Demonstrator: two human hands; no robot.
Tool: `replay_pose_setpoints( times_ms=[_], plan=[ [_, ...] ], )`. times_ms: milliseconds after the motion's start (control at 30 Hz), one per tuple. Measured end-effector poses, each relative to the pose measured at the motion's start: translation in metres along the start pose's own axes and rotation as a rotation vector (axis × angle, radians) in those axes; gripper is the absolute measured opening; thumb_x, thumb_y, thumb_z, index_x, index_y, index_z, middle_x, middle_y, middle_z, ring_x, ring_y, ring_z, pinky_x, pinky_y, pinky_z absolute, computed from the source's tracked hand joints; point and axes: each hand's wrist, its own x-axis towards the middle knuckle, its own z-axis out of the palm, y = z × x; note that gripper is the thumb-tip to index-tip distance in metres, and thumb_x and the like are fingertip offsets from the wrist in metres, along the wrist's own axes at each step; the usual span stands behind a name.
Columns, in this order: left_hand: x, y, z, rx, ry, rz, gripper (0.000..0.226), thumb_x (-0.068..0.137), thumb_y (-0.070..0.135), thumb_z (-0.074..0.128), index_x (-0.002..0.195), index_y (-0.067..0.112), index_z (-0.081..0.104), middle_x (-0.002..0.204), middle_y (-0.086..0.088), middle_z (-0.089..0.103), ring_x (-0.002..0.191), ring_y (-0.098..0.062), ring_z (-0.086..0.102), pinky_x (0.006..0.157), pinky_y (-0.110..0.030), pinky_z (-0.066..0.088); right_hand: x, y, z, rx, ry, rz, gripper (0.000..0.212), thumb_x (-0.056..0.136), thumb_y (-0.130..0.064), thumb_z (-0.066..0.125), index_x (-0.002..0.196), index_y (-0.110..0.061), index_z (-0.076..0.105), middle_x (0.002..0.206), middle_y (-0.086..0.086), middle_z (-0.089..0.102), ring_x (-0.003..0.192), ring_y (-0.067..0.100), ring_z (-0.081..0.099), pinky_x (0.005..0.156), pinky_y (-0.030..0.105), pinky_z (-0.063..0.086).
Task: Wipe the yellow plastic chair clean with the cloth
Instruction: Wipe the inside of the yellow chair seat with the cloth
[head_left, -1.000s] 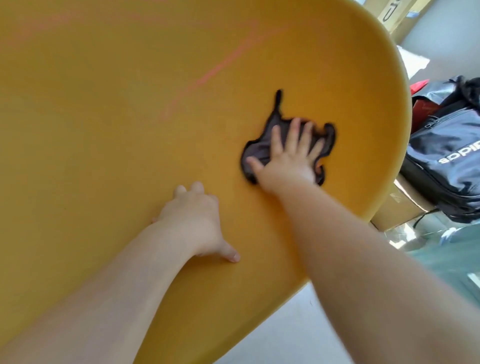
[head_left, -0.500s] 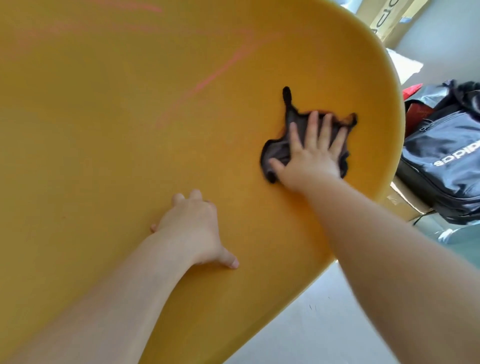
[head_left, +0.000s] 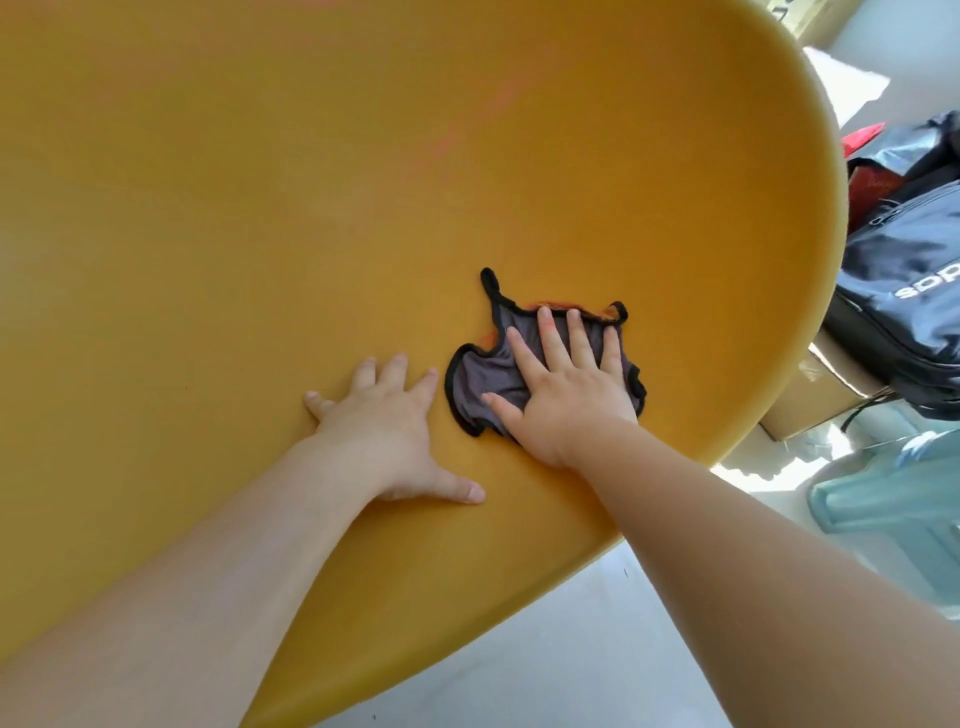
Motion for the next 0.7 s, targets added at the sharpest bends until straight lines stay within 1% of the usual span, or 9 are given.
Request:
replay_pose_setpoints(
  times_ms=[100,300,400,467,500,533,633,700],
  plan=[
    [-0.013,0.022,0.007,0.040,-0.051,0.051,0.145,0.050,0.093,0.066,0.159,0.035,-0.012,0.166,0.005,-0.021,0.153,-0.030,-0.014,0.110,-0.078,0.017,-0.033,0.016,0.010,0.007,-0.048,0.041,0.087,0.088,-0.083,0.004,0.158,-0.037,-0.019,0.166,0.003,-0.029,0.152,0.032,-0.028,0.120,0.062,-0.014],
    [-0.038,0.056,0.032,0.088,-0.101,0.170,0.145,0.053,0.092,0.065,0.159,0.031,-0.013,0.166,0.003,-0.021,0.152,-0.035,-0.015,0.110,-0.078,0.016,-0.092,0.043,0.023,-0.023,-0.166,0.084,0.088,0.087,-0.084,0.001,0.156,-0.037,-0.026,0.164,0.005,-0.033,0.151,0.035,-0.029,0.120,0.063,-0.014],
    [-0.041,0.056,0.034,0.079,-0.070,0.215,0.142,0.052,0.090,0.068,0.160,0.031,-0.004,0.166,0.006,-0.011,0.152,-0.033,-0.005,0.112,-0.074,0.021,-0.097,0.053,0.022,-0.044,-0.173,0.104,0.093,0.080,-0.091,-0.002,0.155,-0.041,-0.026,0.163,0.006,-0.034,0.151,0.036,-0.029,0.118,0.065,-0.014],
    [-0.040,0.049,0.029,0.077,-0.001,0.233,0.138,0.051,0.089,0.070,0.160,0.033,0.006,0.165,0.007,0.000,0.150,-0.029,0.007,0.113,-0.064,0.029,-0.083,0.067,0.017,-0.083,-0.148,0.158,0.100,0.073,-0.097,-0.001,0.154,-0.043,-0.025,0.164,0.006,-0.033,0.151,0.037,-0.028,0.117,0.067,-0.016],
    [-0.038,0.042,0.025,0.080,0.052,0.222,0.135,0.051,0.089,0.070,0.159,0.035,0.009,0.164,0.006,0.004,0.149,-0.029,0.010,0.114,-0.060,0.030,-0.072,0.076,0.014,-0.108,-0.128,0.199,0.102,0.072,-0.098,-0.001,0.155,-0.043,-0.024,0.164,0.007,-0.032,0.151,0.038,-0.028,0.116,0.067,-0.016],
    [-0.034,0.034,0.019,0.092,0.108,0.192,0.134,0.050,0.089,0.069,0.158,0.036,0.010,0.164,0.003,0.005,0.149,-0.030,0.010,0.115,-0.059,0.029,-0.059,0.086,0.010,-0.130,-0.099,0.245,0.103,0.073,-0.097,-0.001,0.156,-0.041,-0.021,0.165,0.008,-0.031,0.151,0.039,-0.027,0.116,0.068,-0.015],
    [-0.017,0.002,-0.003,0.162,0.210,0.035,0.140,0.046,0.094,0.065,0.159,0.036,0.006,0.167,-0.002,-0.004,0.153,-0.035,-0.002,0.115,-0.071,0.017,-0.020,0.109,-0.002,-0.155,0.040,0.379,0.104,0.076,-0.094,-0.002,0.160,-0.033,-0.015,0.164,0.014,-0.030,0.149,0.043,-0.029,0.115,0.069,-0.014],
    [-0.006,-0.019,-0.012,0.130,0.210,-0.063,0.145,0.041,0.095,0.066,0.159,0.036,0.004,0.167,-0.002,-0.008,0.153,-0.036,-0.005,0.114,-0.073,0.015,0.008,0.105,-0.009,-0.057,0.147,0.463,0.110,0.076,-0.095,-0.001,0.162,-0.028,-0.011,0.164,0.019,-0.029,0.148,0.045,-0.030,0.115,0.070,-0.016]
  ],
)
